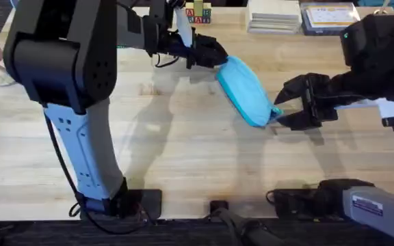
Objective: Unzip the bag, pick up the pens from the table one at a time and place them inside, then zip the bag closed.
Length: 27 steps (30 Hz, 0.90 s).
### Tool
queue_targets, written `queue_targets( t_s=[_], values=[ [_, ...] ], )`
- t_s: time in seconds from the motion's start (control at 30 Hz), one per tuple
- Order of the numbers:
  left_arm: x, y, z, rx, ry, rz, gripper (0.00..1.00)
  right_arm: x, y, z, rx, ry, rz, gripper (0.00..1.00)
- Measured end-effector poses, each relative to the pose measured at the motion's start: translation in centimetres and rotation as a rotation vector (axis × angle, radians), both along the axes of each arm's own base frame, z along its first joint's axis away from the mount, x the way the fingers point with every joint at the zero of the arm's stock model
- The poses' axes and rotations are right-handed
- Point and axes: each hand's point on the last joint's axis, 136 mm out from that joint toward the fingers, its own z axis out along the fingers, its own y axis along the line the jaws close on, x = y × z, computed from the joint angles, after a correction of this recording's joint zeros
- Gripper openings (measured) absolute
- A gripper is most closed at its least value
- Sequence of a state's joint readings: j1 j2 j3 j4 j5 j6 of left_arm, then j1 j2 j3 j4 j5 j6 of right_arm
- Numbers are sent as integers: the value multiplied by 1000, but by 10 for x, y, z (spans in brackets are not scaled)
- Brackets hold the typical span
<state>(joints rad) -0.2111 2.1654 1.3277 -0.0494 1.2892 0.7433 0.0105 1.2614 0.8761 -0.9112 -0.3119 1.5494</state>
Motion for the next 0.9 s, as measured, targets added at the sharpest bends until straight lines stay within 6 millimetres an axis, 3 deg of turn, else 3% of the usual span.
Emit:
queue_targets(
  t_s=[0.17,0.57,0.73,0.9],
  values=[
    [0,0,0,0,0,0,41,0,0,0,1,2,-6,402],
    [0,0,0,0,0,0,41,0,0,0,2,4,-14,208],
    [0,0,0,1,3,0,41,1,0,0,3,0,-16,48],
    [-1,1,-1,3,15,2,41,1,0,0,3,1,-16,39]
  ],
)
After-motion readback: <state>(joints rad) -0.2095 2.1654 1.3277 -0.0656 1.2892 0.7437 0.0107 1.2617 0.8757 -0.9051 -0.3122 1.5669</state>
